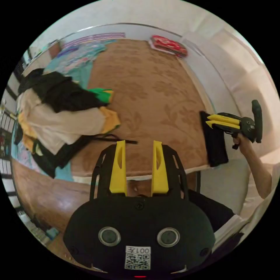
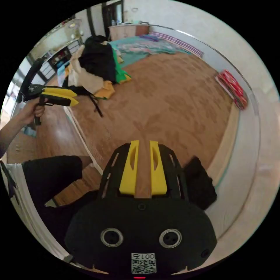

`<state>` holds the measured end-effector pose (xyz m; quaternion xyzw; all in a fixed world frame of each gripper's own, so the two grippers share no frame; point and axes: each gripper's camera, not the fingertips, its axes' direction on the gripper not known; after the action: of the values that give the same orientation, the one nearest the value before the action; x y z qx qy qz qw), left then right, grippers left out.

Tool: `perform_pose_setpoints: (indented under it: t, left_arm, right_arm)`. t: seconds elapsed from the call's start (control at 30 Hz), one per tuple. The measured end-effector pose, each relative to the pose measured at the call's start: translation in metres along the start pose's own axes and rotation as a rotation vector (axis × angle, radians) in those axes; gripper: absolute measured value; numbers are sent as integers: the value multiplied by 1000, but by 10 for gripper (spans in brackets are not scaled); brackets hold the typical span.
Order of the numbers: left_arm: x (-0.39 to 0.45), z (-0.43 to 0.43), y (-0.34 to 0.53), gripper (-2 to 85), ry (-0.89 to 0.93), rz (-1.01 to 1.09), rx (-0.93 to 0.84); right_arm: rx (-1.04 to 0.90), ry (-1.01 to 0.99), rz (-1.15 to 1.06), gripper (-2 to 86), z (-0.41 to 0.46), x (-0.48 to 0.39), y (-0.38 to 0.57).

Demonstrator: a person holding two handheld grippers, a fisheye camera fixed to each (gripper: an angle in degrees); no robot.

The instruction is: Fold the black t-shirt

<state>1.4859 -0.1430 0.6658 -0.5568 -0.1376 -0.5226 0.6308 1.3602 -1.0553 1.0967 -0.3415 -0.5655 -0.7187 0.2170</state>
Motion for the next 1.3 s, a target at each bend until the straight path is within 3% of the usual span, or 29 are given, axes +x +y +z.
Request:
perform_pose_setpoints:
  t: [0.2,0.33,0.43,0.53,0.7,1.0,1.1,1.17,1.3]
  left_arm:
    - [-170,-80,65,91,-62,-90,-12]
    - [-262,-136,118,86,-47,-142,-41]
    - [-321,-173,155,85,-17,-222,-60]
    - [-372,-209,191,85,-2,-304,-69]
    - [-441,-261,211,105,-9,-316,-93]
    - [-519,-384,145,152,-105,99,309]
    - [-525,-424,127,154,56,266,460]
    - [-525,-451,116,128,270,396,508]
    - [-529,-493,107,39,453,430,608]
  right_arm:
    - [161,-164,-199,119,-31,-92,-157]
    - [-13,-198,-290,107,-12,-146,-227]
    - [-92,-152,-234,42,-22,-156,-233]
    - [-58,-155,-207,22,-77,-147,-205]
    - [202,-388,-144,9,-258,-101,-137]
    - [463,-632,-323,5,-526,-31,-26]
    - [506,-589,-358,5,-594,-10,16]
    - [533,-574,-358,5,-633,5,41]
    - [661,-572,-287,5,-718,46,106]
